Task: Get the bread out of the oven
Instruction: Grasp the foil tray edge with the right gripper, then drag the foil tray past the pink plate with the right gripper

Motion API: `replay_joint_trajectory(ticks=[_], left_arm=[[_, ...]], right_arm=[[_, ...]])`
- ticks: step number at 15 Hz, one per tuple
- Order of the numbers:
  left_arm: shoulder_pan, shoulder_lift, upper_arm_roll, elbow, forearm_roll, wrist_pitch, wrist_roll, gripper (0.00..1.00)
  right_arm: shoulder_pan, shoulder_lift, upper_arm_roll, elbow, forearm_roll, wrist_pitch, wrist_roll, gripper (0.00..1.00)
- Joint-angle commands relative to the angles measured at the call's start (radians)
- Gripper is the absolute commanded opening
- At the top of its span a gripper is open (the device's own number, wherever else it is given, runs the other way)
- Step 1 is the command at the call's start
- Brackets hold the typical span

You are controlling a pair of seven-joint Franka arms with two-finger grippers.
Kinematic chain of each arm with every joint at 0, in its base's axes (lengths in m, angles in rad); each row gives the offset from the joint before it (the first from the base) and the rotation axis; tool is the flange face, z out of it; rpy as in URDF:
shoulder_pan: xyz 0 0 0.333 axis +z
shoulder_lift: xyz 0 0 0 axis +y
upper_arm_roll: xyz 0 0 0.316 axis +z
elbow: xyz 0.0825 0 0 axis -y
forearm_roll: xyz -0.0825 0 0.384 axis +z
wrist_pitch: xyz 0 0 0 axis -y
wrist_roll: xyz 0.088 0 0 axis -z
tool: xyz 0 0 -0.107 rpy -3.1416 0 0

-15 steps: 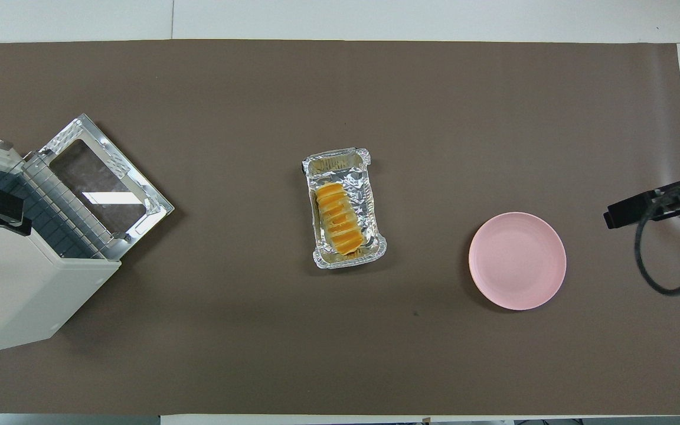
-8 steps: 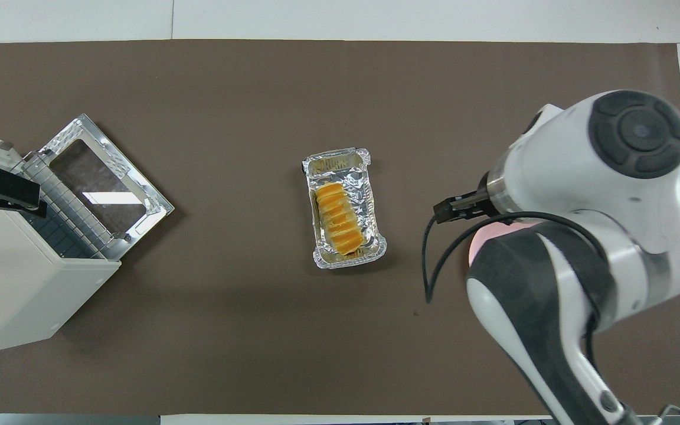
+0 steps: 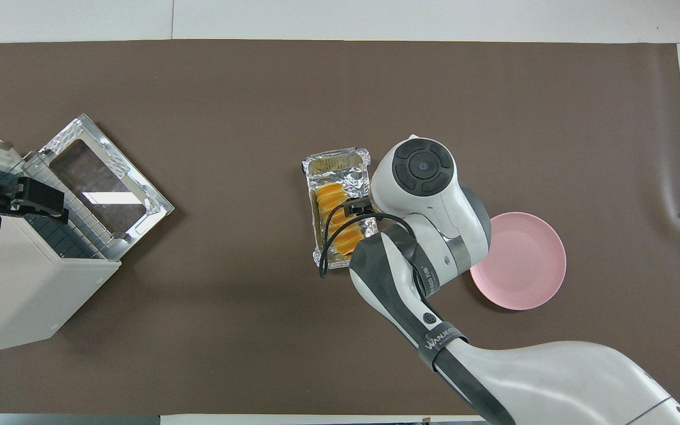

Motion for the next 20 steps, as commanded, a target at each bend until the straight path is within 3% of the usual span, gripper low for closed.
replay_joint_trajectory(ticks=[1,3,4,5,6,7,14,20], left_arm=[[0.003,-0.054,-0.006,-0.055,0.013,0.026,0.009,1.0],[0.004,-0.054,0.0,-0.044,0.013,0.034,0.006,1.0],[0.006,-0.052,0.001,-0.039,0.013,0.04,0.006,1.0],[0.007,-0.052,0.004,-0.039,0.013,0.035,0.006,1.0],[0.007,-0.054,0.003,-0.041,0.013,0.026,0.003,1.0],[0.007,-0.054,0.004,-0.039,0.013,0.029,0.003,1.0],[0.007,-0.054,0.003,-0.039,0.013,0.031,0.003,1.0],[0.006,-0.054,0.003,-0.039,0.013,0.031,0.002,1.0]], right_arm=[[0.008,0.051,-0.006,0.027,-0.011,0.046,0.012,1.0],[0.009,0.066,-0.006,0.026,-0.022,0.072,0.012,1.0],[0.009,0.072,-0.006,0.026,-0.028,0.076,0.012,0.93],[0.009,0.074,-0.006,0.026,-0.045,0.075,0.01,0.68],[0.009,0.074,-0.006,0.026,-0.058,0.073,0.01,0.23],[0.011,0.074,-0.006,0.026,-0.065,0.073,0.01,0.0],[0.002,0.074,-0.006,0.05,-0.086,0.058,0.001,0.0],[-0.058,0.1,-0.009,0.288,-0.071,-0.204,-0.014,0.0]])
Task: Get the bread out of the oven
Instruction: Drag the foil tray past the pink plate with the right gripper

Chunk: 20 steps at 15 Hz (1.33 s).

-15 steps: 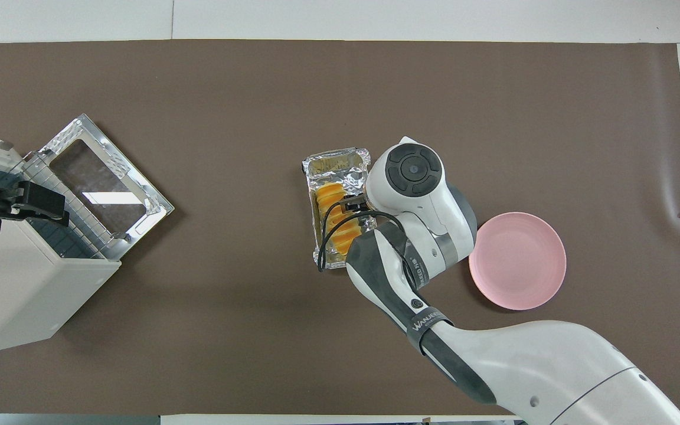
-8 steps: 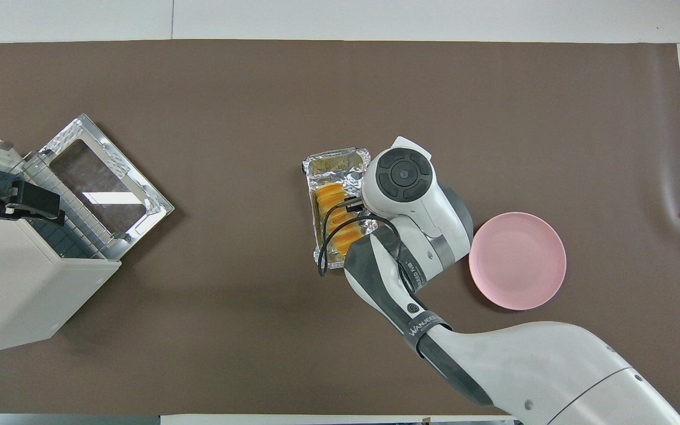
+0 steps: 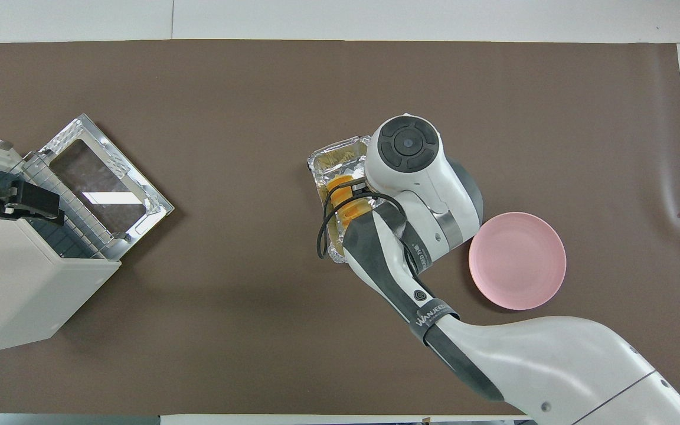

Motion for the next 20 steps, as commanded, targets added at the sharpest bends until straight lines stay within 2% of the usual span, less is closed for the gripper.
replay_joint_trajectory(ticks=[1,3,5,7,11,15,16,17,18,20], left_arm=[[0.003,-0.028,-0.001,-0.031,0.013,0.018,0.003,1.0],[0.003,-0.028,-0.001,-0.031,0.013,0.018,0.002,1.0],[0.003,-0.028,-0.001,-0.031,0.013,0.018,0.002,1.0],[0.003,-0.028,-0.001,-0.031,0.013,0.018,0.002,1.0],[0.003,-0.028,-0.001,-0.031,0.013,0.018,0.003,1.0],[0.003,-0.028,-0.001,-0.031,0.013,0.018,0.003,1.0],[0.003,-0.028,-0.001,-0.031,0.013,0.018,0.002,1.0],[0.003,-0.028,-0.001,-0.031,0.013,0.018,0.002,1.0],[0.003,-0.028,-0.001,-0.031,0.013,0.018,0.003,1.0],[0.003,-0.028,-0.001,-0.031,0.013,0.018,0.003,1.0]], right_arm=[[-0.091,0.03,0.008,0.128,0.005,-0.099,-0.062,0.0],[-0.22,0.042,0.008,0.136,0.02,-0.076,-0.222,0.0],[-0.362,0.065,0.008,0.136,0.087,-0.032,-0.43,0.0],[-0.441,0.094,0.006,0.139,0.101,-0.032,-0.562,0.0],[-0.475,0.148,0.003,0.142,0.104,0.054,-0.564,0.0],[-0.501,0.154,0.002,0.141,0.115,0.051,-0.562,0.0],[-0.5,0.149,0.002,0.139,0.114,0.045,-0.559,0.15],[-0.498,0.145,0.0,0.132,0.109,0.041,-0.557,0.78],[-0.492,0.13,-0.002,0.127,0.097,0.021,-0.561,1.0],[-0.481,0.094,-0.002,0.129,0.059,-0.057,-0.561,1.0]])
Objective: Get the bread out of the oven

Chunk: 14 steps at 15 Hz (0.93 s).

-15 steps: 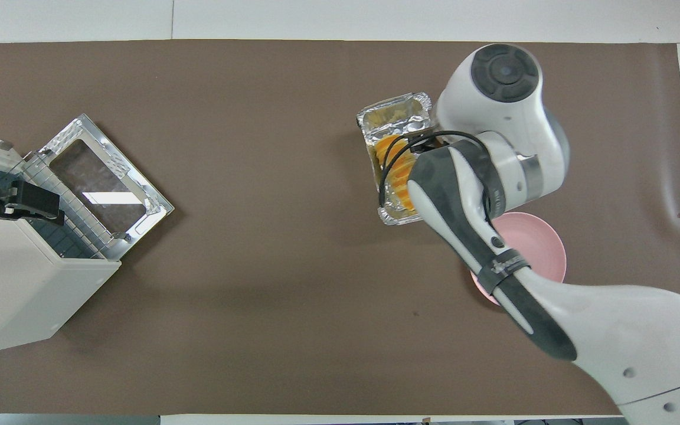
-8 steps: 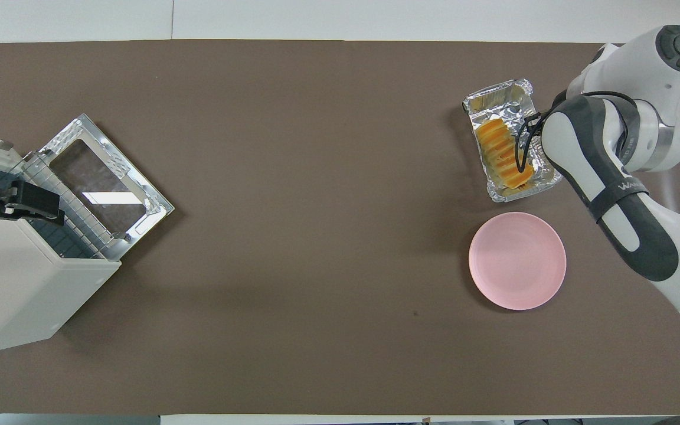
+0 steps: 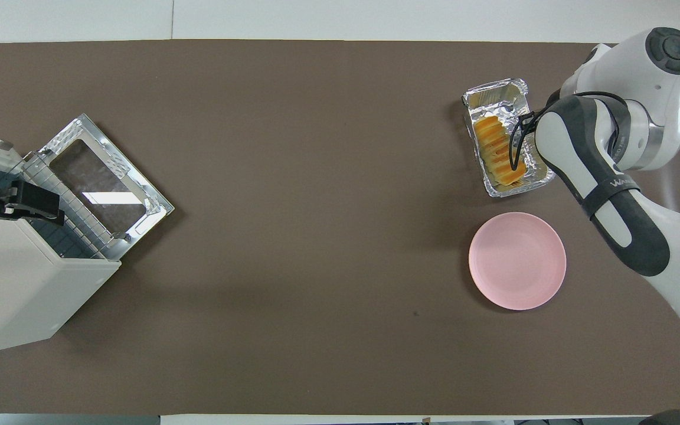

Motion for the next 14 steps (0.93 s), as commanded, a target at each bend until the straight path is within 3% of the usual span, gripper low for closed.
replay_joint_trajectory(ticks=[1,5,8,12,14], left_arm=[[0.003,-0.027,-0.001,-0.031,0.013,0.018,0.003,1.0],[0.003,-0.027,-0.001,-0.031,0.013,0.018,0.002,1.0],[0.003,-0.027,-0.001,-0.031,0.013,0.018,0.003,1.0],[0.003,-0.027,-0.001,-0.031,0.013,0.018,0.003,1.0],[0.003,-0.027,-0.001,-0.031,0.013,0.018,0.002,1.0]], right_arm=[[0.005,-0.051,0.006,-0.002,-0.05,-0.071,0.007,1.0],[0.08,-0.05,0.005,-0.017,-0.085,-0.027,0.089,0.99],[0.076,-0.05,0.006,-0.098,-0.099,0.1,0.091,0.97],[0.076,-0.044,0.006,-0.121,-0.112,0.139,0.094,0.95],[0.074,-0.044,0.006,-0.166,-0.11,0.213,0.102,0.82]])
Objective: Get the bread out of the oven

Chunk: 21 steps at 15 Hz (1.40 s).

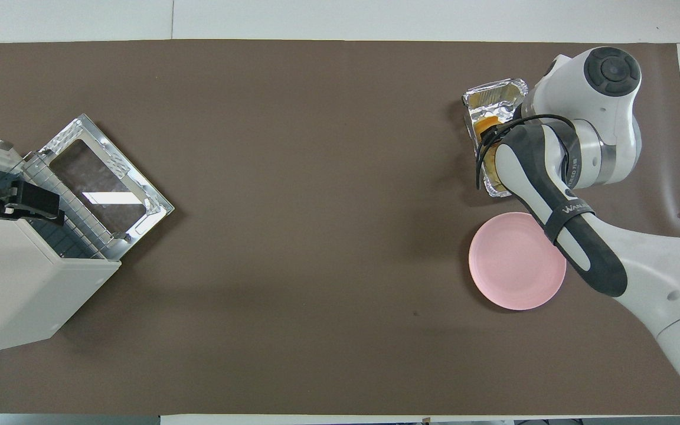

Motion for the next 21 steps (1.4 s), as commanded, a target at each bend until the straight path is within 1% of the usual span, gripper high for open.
replay_joint_trajectory(ticks=[1,3,7,9,10,13,14,15,17,18,19,21], left_arm=[[0.003,-0.027,-0.001,-0.031,0.013,0.018,0.003,1.0],[0.003,-0.027,-0.001,-0.031,0.013,0.018,0.003,1.0],[0.003,-0.027,-0.001,-0.031,0.013,0.018,0.002,1.0],[0.003,-0.027,-0.001,-0.031,0.013,0.018,0.002,1.0],[0.003,-0.027,-0.001,-0.031,0.013,0.018,0.002,1.0],[0.003,-0.027,-0.001,-0.031,0.013,0.018,0.002,1.0],[0.003,-0.027,-0.001,-0.031,0.013,0.018,0.003,1.0],[0.003,-0.027,-0.001,-0.031,0.013,0.018,0.002,1.0],[0.003,-0.027,-0.001,-0.031,0.013,0.018,0.003,1.0],[0.003,-0.027,-0.001,-0.031,0.013,0.018,0.003,1.0],[0.003,-0.027,-0.001,-0.031,0.013,0.018,0.003,1.0],[0.003,-0.027,-0.001,-0.031,0.013,0.018,0.002,1.0]], right_arm=[[-0.012,-0.013,0.01,-0.074,-0.017,0.099,0.02,0.62],[-0.013,-0.015,0.01,-0.083,-0.014,0.121,0.022,0.0],[-0.012,-0.016,0.01,-0.063,-0.015,0.09,0.02,0.0],[-0.01,-0.028,0.011,-0.008,-0.015,-0.03,0.019,0.0],[-0.006,-0.057,0.011,0.006,-0.012,-0.101,0.019,0.0],[-0.003,-0.181,0.014,-0.022,-0.003,-0.257,0.02,0.0],[-0.003,-0.235,0.014,-0.055,0.0,-0.304,0.022,0.0],[-0.003,-0.301,0.016,-0.115,0.008,-0.33,0.025,0.0],[-0.001,-0.425,0.016,-0.268,0.051,-0.312,0.026,0.0],[-0.001,-0.473,0.016,-0.333,0.071,-0.295,0.026,0.0],[-0.003,-0.522,0.016,-0.414,0.083,-0.255,0.026,0.0],[0.001,-0.62,0.017,-0.601,0.091,-0.115,0.037,0.0]])
